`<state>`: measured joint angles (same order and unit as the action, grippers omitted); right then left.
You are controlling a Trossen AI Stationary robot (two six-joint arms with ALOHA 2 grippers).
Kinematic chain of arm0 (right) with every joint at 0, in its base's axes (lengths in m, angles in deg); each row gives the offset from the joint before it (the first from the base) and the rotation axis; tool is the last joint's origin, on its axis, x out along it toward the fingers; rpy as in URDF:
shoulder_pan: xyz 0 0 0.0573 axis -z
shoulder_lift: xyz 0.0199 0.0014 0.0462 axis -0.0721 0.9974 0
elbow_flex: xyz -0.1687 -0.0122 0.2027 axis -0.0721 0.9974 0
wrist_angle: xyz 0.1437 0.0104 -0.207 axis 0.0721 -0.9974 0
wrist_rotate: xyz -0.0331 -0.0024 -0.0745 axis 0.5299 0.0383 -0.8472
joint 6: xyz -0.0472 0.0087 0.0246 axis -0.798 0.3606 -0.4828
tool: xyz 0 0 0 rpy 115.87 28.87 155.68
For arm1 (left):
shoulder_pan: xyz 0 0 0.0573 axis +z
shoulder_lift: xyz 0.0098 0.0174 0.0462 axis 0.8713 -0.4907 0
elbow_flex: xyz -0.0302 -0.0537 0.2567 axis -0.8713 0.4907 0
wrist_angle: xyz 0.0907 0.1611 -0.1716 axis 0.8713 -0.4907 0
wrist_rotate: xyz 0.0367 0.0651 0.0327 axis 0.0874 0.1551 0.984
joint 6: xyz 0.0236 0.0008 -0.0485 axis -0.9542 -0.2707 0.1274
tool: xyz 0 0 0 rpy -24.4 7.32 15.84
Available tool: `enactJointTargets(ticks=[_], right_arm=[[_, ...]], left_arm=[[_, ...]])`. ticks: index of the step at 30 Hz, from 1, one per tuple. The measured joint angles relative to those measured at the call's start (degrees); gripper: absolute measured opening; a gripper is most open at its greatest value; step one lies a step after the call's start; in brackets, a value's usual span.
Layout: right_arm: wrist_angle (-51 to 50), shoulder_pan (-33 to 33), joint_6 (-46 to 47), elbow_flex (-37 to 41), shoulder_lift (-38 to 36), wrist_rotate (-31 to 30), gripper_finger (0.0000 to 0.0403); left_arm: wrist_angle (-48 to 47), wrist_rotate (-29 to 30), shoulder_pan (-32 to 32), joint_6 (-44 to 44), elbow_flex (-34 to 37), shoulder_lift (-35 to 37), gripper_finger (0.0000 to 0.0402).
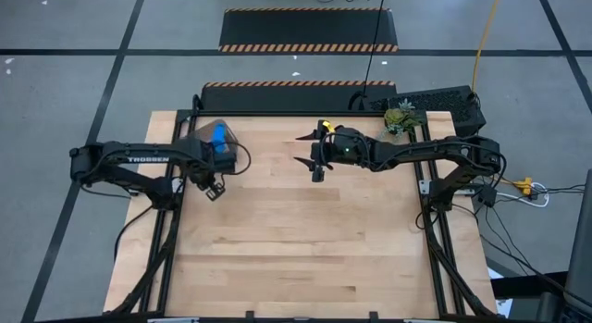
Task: Nest measuring cups in basket
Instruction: Adjust the black bin
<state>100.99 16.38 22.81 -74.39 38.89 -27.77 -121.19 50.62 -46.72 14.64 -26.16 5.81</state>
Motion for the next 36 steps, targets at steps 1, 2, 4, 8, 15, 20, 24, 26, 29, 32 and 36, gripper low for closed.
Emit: enactJointTargets(ticks=[1, 2, 4, 8, 15, 20, 24, 26, 29, 32, 36], right_arm=[[0.00, 0.00, -0.01, 0.00, 0.00, 0.00, 0.0265], [-0.02, 0.00, -0.15, 0.00, 0.00, 0.00, 0.0265], [-0.02, 0.00, -0.46, 0.00, 0.00, 0.00, 0.0265], [-0.02, 0.00, -0.72, 0.00, 0.00, -0.02, 0.0265], [0.00, 0.00, -1.07, 0.00, 0.00, -0.03, 0.0265], [0.00, 0.00, -1.24, 0.00, 0.00, -0.04, 0.0265], [0.00, 0.00, -1.50, 0.00, 0.02, -0.04, 0.0265], [0.00, 0.00, -1.51, 0.00, 0.02, -0.04, 0.0265], [0.00, 0.00, -1.53, 0.00, 0.02, -0.04, 0.0265], [0.01, 0.00, -1.87, 0.00, 0.02, -0.04, 0.0265], [0.02, 0.00, -2.14, 0.00, 0.02, -0.04, 0.0265]], left_arm=[[-0.02, 0.90, 0.00, 1.19, 0.84, 0.00, 0.0067], [-0.08, 2.10, 0.00, 2.51, 1.61, 0.00, 0.0062], [-0.46, 3.69, 0.00, 4.88, 3.11, 0.00, 0.0053], [0.84, 5.13, 0.04, 6.63, 4.99, 0.00, 0.0036], [1.88, 11.90, 0.58, 11.35, 5.84, -0.05, 0.0015], [1.97, 14.60, 2.19, 14.75, 5.84, -0.17, 0.0004], [5.48, 15.93, 3.64, 15.45, 5.86, -0.17, 0.0015], [8.51, 16.29, 4.43, 15.16, 5.86, -0.18, 0.0017], [11.73, 16.35, 5.64, 14.21, 5.86, -1.37, 0.0012], [11.93, 16.45, 7.44, 13.74, 5.86, -3.60, 0.0004], [12.08, 18.63, 9.62, 13.71, 5.86, -7.16, 0.0012]])
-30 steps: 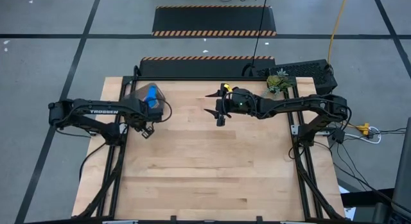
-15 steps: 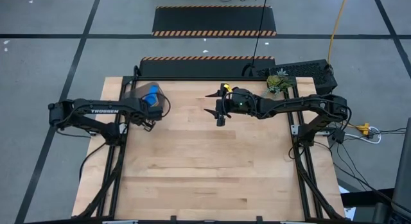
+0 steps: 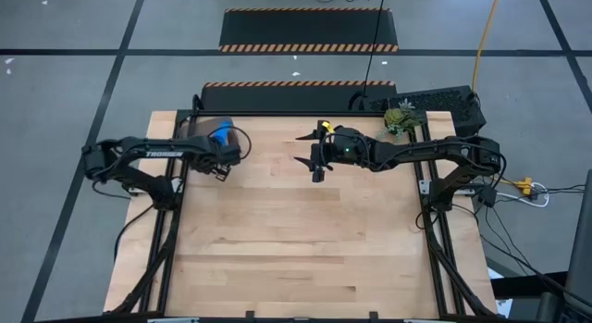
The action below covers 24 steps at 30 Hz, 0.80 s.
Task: Nest measuring cups in basket
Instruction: Adjust the black bin
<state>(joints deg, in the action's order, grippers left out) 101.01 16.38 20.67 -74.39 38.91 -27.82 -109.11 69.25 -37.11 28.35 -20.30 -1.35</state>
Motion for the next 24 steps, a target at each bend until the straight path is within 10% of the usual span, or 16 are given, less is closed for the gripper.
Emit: enactJointTargets(ticks=[24], right_arm=[[0.13, 0.00, -0.42, 0.00, 0.00, -0.02, 0.0265]], left_arm=[[16.00, 3.39, 10.67, -13.51, -0.30, -5.54, 0.0021]])
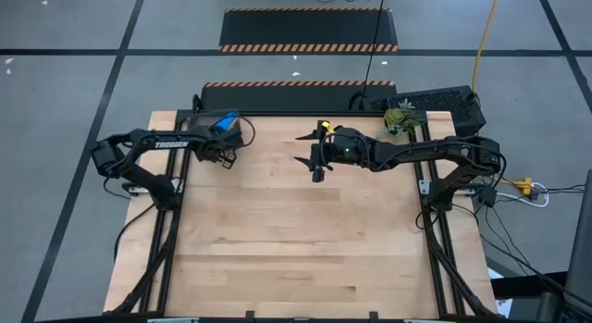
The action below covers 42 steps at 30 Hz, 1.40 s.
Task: Nest measuring cups in basket
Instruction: Adjust the black bin, then return to Home Position
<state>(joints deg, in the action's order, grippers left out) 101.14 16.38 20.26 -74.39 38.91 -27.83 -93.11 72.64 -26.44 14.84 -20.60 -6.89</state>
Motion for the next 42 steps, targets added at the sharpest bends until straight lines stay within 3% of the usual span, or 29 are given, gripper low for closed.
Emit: enactJointTargets(ticks=[10, 19, 32, 42], right_arm=[[0.11, -0.01, -0.15, 0.00, 0.00, -2.05, 0.0265], [-3.33, -2.74, 3.84, 0.02, -4.67, -5.99, 0.0256], [-17.56, -6.76, 14.61, 0.09, -14.42, -5.81, 0.0135], [-19.34, -12.02, 21.62, 7.35, -21.21, -5.78, 0.0047]], left_arm=[[0.73, -3.16, -4.72, -7.14, -6.54, 5.50, 0.0021], [14.99, -2.91, -11.12, -20.56, -6.62, 15.58, 0.0021], [40.79, -13.75, -22.97, -35.69, 6.72, 30.71, 0.0021], [53.01, -14.98, -31.40, -30.91, 18.24, 39.54, 0.0021]])
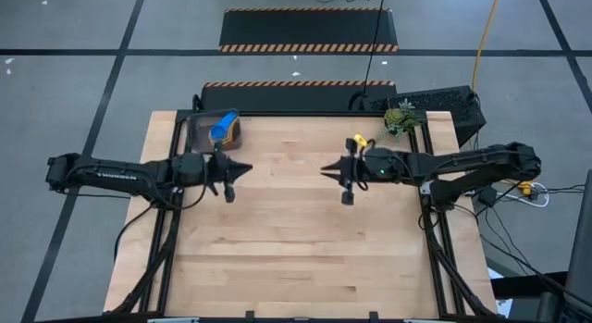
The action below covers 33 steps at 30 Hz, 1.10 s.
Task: Nest measuring cups in basket
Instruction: Return to Home Position
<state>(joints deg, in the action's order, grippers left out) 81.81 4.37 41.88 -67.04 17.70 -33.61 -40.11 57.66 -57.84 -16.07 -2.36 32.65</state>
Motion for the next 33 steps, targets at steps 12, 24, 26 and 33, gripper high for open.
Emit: enactJointTargets(ticks=[12, 24, 26, 33], right_arm=[[4.00, -8.15, 4.10, 17.38, -16.99, -8.21, 0.0001], [7.51, -17.16, 4.48, 30.79, -34.62, -17.29, 0.0000], [7.49, -19.20, 4.46, 32.13, -36.70, -20.10, 0.0000], [9.76, -28.05, 4.46, 35.23, -39.55, -30.35, 0.0000]], left_arm=[[10.02, 3.64, -7.75, 3.98, 6.24, 1.26, 0.0021], [11.67, 6.75, -9.15, 1.19, 6.45, 1.65, 0.0021], [11.13, 6.78, -9.56, 2.33, 6.45, 1.61, 0.0021], [8.33, 9.42, -12.66, 4.88, 6.45, 1.61, 0.0006]])
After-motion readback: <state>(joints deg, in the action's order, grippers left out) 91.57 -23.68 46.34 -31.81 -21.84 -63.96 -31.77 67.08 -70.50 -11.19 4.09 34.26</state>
